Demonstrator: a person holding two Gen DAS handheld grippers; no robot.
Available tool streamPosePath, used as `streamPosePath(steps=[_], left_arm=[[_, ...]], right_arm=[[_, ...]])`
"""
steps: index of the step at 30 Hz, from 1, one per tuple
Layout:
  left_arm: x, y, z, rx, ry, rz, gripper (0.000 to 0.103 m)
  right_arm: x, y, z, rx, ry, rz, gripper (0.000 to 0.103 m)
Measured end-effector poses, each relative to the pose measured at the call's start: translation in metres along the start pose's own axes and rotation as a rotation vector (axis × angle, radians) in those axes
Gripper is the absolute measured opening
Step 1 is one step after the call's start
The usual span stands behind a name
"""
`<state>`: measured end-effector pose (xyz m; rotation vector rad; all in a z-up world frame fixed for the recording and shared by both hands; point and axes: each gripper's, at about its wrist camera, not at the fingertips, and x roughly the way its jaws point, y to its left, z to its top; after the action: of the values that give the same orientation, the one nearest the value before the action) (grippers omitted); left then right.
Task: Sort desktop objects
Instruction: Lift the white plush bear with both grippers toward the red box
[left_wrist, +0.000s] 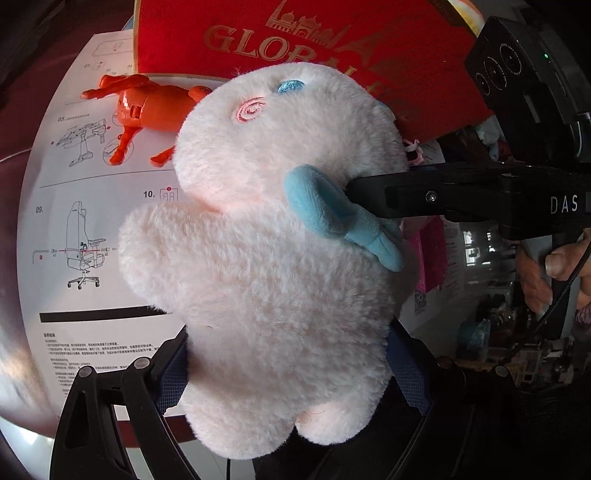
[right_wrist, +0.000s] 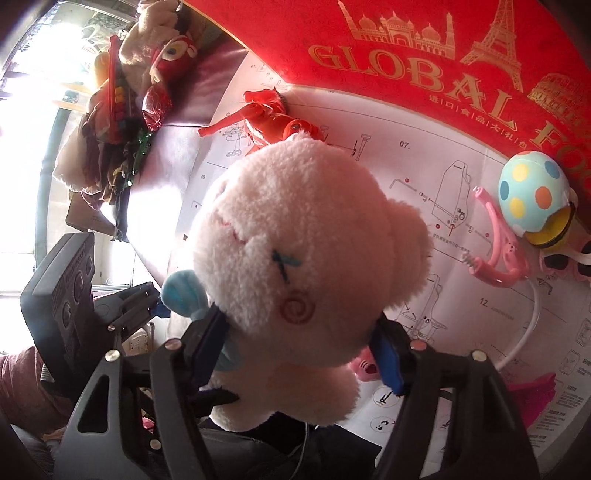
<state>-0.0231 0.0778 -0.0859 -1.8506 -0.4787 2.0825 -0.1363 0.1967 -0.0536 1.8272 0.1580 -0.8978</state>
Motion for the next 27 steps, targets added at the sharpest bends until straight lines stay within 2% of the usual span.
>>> streamPosePath(steps=[4,7,13,22,27], left_arm=[[0.003,-0.002,0.007,0.024,-0.004,0.022,0.091],[-0.009,-0.01,0.014,0.041,-0.046,0.013,0.091],[-0.051,-0.038,0.035,0.107,-0.127,0.002,0.091],[-0.12,-0.087,0.109,0.207,-0.276,0.01,0.091],[-0.16,-0.097,0.174,0.242,-0.38,0.022,0.091]], right_arm=[[-0.008,0.006,-0.002,-0.024,-0.017,-0.013,0.069],[-0.017,0.003,-0.001,-0.008,-0.045,-0.015,0.069],[-0.072,0.011,0.003,-0.009,-0.149,-0.017,0.069],[-0.179,0.035,0.036,-0.077,-0.347,-0.079,0.069],[-0.242,0.035,0.074,-0.106,-0.472,-0.115,0.069]])
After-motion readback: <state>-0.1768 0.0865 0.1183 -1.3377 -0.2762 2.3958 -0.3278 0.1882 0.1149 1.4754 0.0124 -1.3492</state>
